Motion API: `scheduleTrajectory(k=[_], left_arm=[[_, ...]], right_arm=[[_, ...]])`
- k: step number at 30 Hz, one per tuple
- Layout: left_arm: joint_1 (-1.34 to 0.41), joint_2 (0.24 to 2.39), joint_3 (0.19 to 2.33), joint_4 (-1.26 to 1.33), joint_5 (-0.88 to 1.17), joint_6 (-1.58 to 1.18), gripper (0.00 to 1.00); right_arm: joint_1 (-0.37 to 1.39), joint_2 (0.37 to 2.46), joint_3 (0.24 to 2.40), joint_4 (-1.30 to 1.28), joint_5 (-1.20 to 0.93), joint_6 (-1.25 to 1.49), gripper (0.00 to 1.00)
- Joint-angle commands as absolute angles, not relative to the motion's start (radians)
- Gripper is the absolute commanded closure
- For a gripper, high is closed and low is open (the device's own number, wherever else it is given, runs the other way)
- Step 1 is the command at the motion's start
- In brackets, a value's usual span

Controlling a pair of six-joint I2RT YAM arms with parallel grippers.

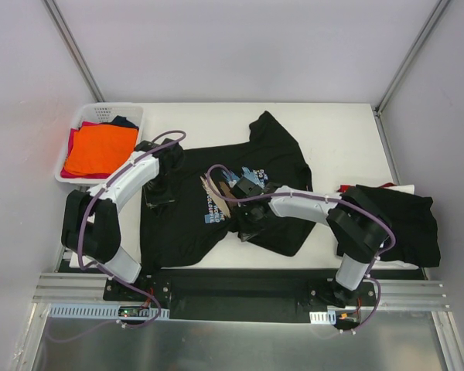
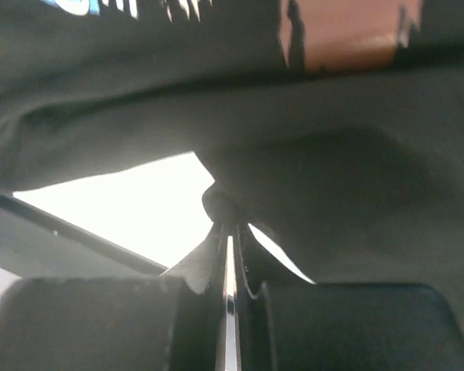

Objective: Fold and stack the t-shirts

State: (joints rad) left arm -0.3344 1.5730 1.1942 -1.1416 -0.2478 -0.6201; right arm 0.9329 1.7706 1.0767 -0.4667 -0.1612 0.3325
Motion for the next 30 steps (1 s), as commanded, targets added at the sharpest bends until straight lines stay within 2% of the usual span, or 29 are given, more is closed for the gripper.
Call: scheduleTrajectory(k=[1,11,30], left_arm=[[-0.341,1.592,1.221,-1.166,-0.264,-0.615,1.00],[-0.341,1.641,1.249,-1.141,-0.255,-0.604,1.00],[-0.341,1.683,1.324,-1.143,-0.244,-0.589,1.00]], right_arm=[[0.945,1.631,1.078,-0.574,-0.120,0.328,0.99],[1.002,1.382,1.072,-0.872,-0.098,0.373,0.99],[1.184,1.098,1.092,-1.259,-0.158,0.560,0.99]])
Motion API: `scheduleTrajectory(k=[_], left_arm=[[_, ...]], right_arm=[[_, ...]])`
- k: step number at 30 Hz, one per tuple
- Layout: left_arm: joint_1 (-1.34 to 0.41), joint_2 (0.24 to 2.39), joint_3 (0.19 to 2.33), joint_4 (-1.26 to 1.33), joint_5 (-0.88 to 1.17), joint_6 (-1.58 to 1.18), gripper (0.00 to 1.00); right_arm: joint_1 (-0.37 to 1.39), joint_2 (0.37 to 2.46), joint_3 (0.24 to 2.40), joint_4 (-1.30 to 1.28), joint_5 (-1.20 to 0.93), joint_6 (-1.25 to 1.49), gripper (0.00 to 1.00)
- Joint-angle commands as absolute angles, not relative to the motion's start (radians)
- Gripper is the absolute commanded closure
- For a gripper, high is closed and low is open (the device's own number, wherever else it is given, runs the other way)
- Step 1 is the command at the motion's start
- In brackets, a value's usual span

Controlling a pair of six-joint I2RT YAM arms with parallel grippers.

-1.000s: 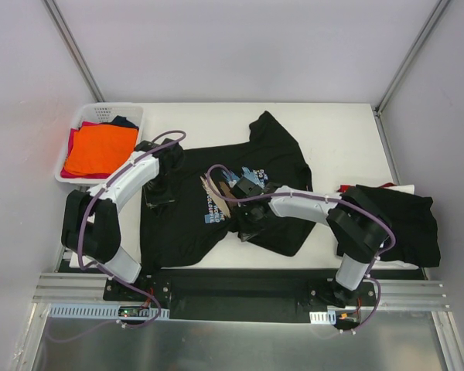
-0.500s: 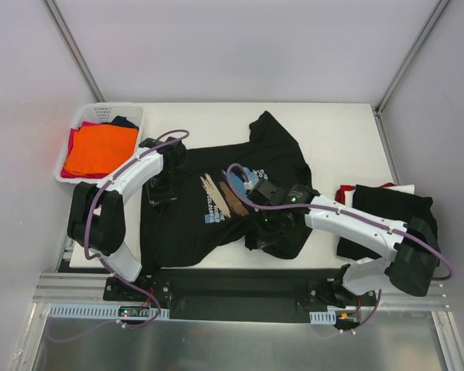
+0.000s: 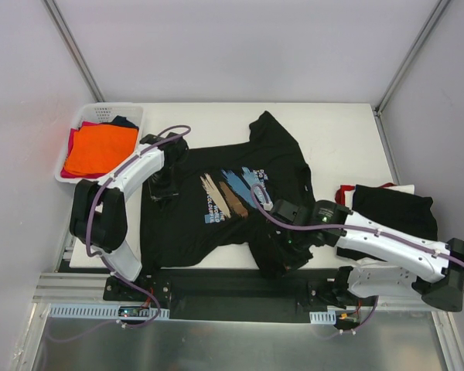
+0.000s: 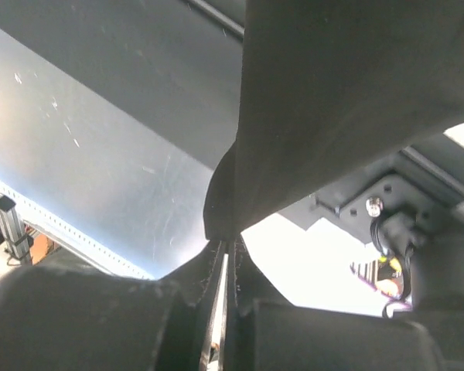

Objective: Fold and stack the t-shirts

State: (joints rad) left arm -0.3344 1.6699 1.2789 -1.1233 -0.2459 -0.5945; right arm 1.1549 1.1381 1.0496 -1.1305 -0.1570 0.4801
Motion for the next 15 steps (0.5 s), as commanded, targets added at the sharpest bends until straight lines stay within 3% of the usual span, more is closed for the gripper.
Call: scheduleTrajectory(k=[1,4,7,8,10,11,15], left_arm=[[-0.341,1.687,1.327,-1.141,-0.242,-0.589,1.00],[-0.341,1.701,1.345,-1.143,-0.236,-0.591,1.00],[-0.341,1.718,1.362,-1.141,-0.230,-0.588,1.00],[-0.341,1.721,1.367,-1.141,-0.229,-0.586,1.00],[-0.341,1.729,1.370,-1.140,-0.226,-0.584,1.00],[-0.341,1.730,1.373,-1.140,-0.224,-0.583,1.00],[-0.341,1.733,1.373,-1.140,-0.219,-0.572,1.00]], right_arm=[[1.190,1.094,1.098,-1.285,-0.155,0.569,0.99],[1.213,1.071,1.103,-1.330,-0.147,0.592,0.99],[1.220,1.048,1.092,-1.359,-0.144,0.603,0.91],[1.221,1.043,1.092,-1.368,-0.135,0.604,0.70],[1.223,1.043,1.107,-1.396,-0.109,0.607,0.47],[1.223,1.045,1.117,-1.399,-0.086,0.606,0.26],[1.218,1.103,1.202,-1.405,-0.014,0.571,0.26]])
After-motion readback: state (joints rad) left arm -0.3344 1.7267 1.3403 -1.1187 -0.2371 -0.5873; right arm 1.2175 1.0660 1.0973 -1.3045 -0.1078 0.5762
